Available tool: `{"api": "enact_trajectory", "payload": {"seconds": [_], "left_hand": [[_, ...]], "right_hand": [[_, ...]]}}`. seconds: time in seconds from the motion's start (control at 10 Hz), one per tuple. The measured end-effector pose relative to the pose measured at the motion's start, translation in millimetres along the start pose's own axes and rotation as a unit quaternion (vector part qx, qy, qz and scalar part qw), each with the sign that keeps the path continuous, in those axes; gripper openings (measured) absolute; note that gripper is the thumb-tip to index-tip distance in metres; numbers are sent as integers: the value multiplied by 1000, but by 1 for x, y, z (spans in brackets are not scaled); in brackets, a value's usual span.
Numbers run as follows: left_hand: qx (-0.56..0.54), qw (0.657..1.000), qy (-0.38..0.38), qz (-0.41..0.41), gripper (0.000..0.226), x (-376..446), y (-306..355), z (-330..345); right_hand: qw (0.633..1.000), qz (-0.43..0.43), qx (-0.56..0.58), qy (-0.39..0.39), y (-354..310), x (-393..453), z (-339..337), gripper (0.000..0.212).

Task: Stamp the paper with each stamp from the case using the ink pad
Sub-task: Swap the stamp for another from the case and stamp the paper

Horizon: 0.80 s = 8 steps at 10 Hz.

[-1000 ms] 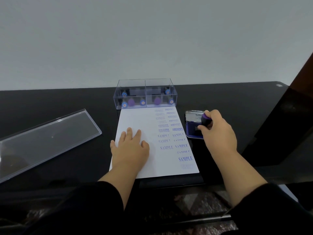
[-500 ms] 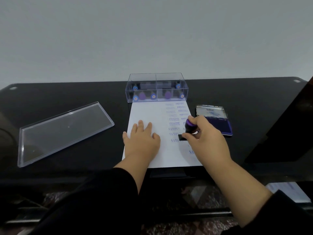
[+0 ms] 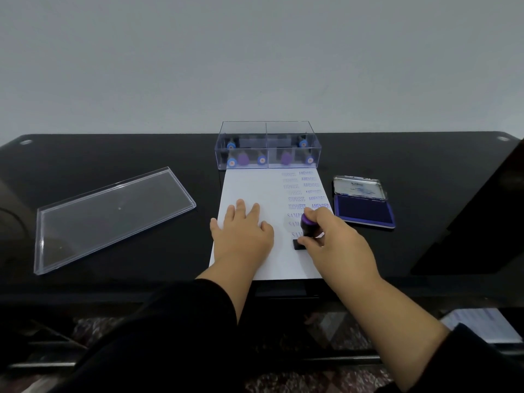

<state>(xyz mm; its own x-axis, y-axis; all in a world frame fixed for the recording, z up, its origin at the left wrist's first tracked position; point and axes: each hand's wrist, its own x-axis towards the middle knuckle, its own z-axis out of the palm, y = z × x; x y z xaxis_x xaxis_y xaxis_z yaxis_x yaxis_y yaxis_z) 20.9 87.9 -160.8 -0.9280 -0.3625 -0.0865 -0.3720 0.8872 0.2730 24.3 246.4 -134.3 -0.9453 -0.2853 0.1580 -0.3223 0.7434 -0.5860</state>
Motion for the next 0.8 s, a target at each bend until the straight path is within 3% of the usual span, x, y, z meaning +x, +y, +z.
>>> {"api": "enact_trajectory", "payload": {"seconds": [0.8], "left_hand": [[8,1000,-5,1,54,0,0,-1]], "right_hand": [[1000,-18,-4,13,1,-3,4,29]]}}
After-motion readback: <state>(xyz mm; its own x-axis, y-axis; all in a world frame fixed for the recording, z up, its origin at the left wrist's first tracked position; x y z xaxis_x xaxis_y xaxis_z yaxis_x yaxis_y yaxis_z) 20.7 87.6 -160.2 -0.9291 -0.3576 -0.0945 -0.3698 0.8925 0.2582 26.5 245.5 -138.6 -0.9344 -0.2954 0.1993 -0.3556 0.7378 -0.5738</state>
